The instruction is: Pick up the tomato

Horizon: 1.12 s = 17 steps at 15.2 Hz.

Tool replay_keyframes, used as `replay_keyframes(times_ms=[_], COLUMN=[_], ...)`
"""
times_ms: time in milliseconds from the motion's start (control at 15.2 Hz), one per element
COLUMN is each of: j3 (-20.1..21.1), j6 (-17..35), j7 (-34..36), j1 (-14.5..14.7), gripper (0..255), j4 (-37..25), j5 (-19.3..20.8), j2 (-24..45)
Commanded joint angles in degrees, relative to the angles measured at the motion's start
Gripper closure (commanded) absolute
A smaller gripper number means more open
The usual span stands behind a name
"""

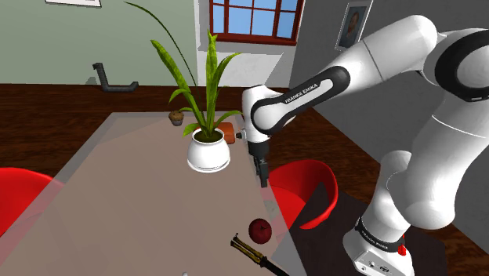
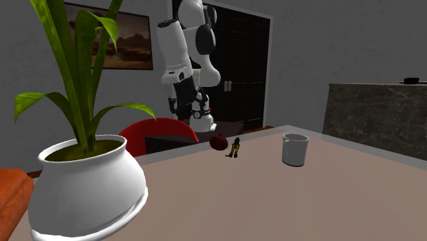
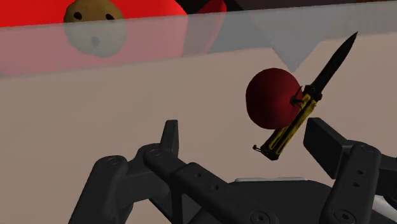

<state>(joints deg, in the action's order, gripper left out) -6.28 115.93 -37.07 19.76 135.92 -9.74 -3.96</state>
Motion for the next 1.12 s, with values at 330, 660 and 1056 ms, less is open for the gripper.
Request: replay_keyframes(times_ms=[330,660,1056], j3=[4.2,8.0,8.5], j6=[2.0,2.8,6.2], j7=[-11.2,-18.3,-19.9], j1=[4.2,6.7,7.0], gripper=[0,0,0], j4=[-1.9,-3.2,-3.3], j5=[-5.3,-7.9,-8.6], j2=[9.9,16.0,20.0])
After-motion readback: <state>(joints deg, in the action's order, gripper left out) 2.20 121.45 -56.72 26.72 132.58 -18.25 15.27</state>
